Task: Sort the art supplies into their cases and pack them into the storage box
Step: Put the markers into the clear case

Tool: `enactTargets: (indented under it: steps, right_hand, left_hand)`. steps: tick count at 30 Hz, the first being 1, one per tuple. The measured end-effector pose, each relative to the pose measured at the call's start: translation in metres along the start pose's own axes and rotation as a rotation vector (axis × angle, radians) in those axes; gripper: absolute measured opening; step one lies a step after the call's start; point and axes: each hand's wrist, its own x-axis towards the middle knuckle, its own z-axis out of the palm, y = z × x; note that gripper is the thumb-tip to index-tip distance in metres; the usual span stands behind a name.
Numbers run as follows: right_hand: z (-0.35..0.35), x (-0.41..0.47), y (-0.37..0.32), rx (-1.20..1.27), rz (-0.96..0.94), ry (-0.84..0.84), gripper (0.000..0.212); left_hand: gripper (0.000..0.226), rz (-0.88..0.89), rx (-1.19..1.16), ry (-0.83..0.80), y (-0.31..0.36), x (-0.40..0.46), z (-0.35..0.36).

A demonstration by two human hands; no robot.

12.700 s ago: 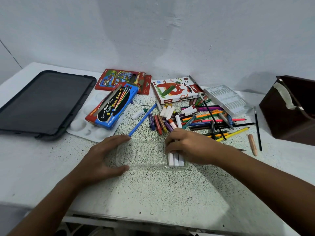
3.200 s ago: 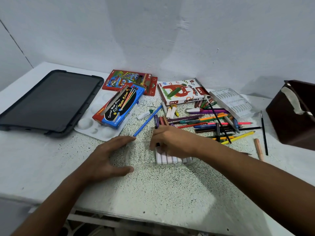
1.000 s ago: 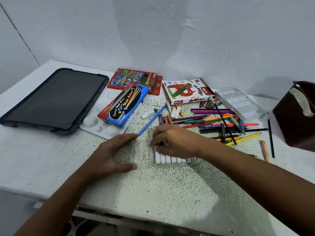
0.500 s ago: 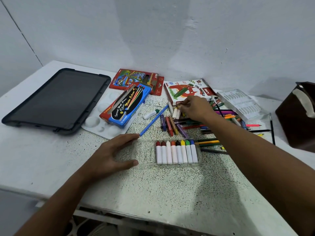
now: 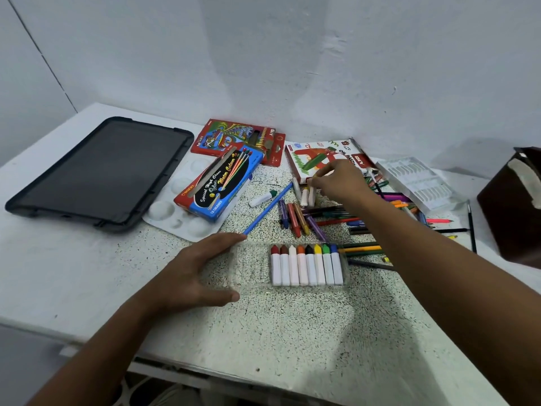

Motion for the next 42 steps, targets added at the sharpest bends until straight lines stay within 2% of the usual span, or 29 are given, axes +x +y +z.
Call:
enactTargets:
  steps: [4, 8, 11, 15, 23, 34, 42]
  right_hand:
    - [-0.01, -0.019, -0.015, 0.105, -0.124, -0.031, 0.018]
    - [-0.003, -0.059, -0.027, 0.165, -0.167, -0.232, 0.017]
    - [0.012, -0.084, -0.029, 0.098, -0.207, -0.358, 0.016]
    - [0.028, -0.097, -0.029, -0.018, -0.289, -0.417, 0.016]
    - [0.031, -0.103, -0.025, -0.185, -0.351, -0.415, 0.028]
    - [0.035, -0.106, -0.016, -0.202, -0.351, -0.372, 0.026]
    - [0.038, -0.11, -0.014, -0.358, -0.476, -0.366, 0.028]
  left_hand:
    - [0.086, -0.002, -0.017, -0.014, -0.003, 0.002, 0.0]
    - [0.086, -0.017, -0.138, -0.004, -0.005, 0.004, 0.002]
    - [0.087, -0.031, -0.193, 0.002, -0.006, 0.004, 0.003]
    - [0.087, -0.048, -0.202, 0.004, -0.007, 0.004, 0.003]
    - [0.09, -0.067, -0.227, 0.02, -0.007, 0.002, 0.006]
    - [0.092, -0.073, -0.185, 0.069, -0.01, 0.001, 0.007]
    - [0.091, -0.052, -0.124, 0.075, -0.011, 0.002, 0.008]
